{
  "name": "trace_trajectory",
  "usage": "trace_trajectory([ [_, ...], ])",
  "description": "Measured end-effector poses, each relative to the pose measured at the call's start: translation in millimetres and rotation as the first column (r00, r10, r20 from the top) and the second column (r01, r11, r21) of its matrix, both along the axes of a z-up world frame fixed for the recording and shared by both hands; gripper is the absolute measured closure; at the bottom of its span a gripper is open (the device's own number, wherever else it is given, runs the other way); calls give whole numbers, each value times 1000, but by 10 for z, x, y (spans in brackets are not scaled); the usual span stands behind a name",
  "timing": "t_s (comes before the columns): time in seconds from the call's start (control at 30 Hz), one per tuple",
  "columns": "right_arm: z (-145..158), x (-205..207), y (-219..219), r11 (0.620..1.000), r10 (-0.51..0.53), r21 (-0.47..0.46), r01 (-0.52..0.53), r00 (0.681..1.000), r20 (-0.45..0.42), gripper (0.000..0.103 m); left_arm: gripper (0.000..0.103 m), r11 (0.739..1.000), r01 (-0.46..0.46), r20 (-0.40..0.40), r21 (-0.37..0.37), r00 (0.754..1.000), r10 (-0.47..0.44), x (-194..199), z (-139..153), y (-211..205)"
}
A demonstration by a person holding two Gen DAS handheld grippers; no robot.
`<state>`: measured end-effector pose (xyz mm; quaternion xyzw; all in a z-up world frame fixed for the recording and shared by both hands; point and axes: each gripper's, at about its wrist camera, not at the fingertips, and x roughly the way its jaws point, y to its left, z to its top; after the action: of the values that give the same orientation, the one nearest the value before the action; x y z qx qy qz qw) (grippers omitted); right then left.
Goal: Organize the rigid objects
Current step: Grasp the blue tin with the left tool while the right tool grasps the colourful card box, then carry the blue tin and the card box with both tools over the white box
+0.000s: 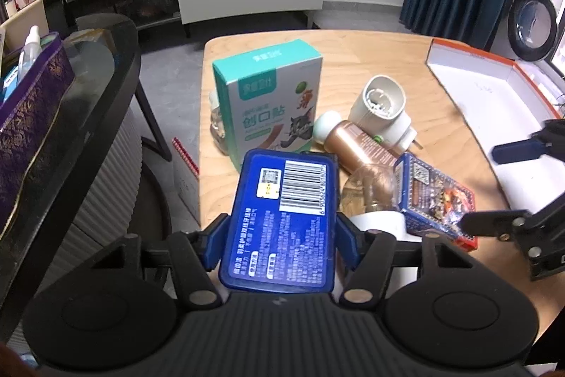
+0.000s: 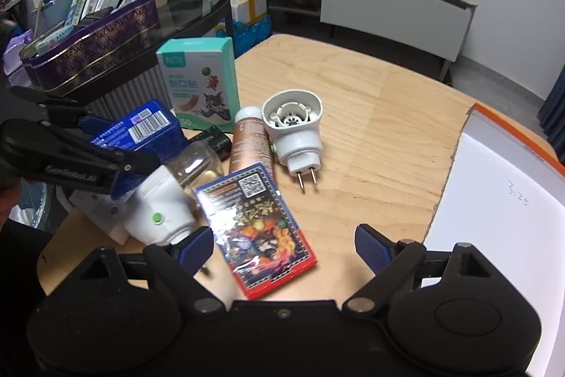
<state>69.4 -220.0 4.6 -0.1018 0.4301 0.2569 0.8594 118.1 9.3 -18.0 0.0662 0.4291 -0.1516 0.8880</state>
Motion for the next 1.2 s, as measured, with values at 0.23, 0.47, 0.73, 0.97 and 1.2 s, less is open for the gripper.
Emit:
trace_trajectory([
  [0.23,-180,173,186,986,136,-83,-142,988,-70,1,40,999,-21,16,-38,1000,21,-35,13,0],
  [0.47,-339,256,258,989,128,-65,-133,988,-85,26,40,998,-46,16,-53,999,47,-35,2,-4],
  [0.73,-249,134,97,1000,4,31,-3,999,-38,32,40,995,-77,67,-65,994,81,-142,110,-34],
  [0.97,79,-74,-178,985,-119,127,113,992,35,32,40,993,-93,114,-78,988,101,-256,301,-140],
  [1.2,513,-218,-617,958,-237,191,212,965,114,32,40,991,-62,151,-121,985,80,-373,527,-479],
])
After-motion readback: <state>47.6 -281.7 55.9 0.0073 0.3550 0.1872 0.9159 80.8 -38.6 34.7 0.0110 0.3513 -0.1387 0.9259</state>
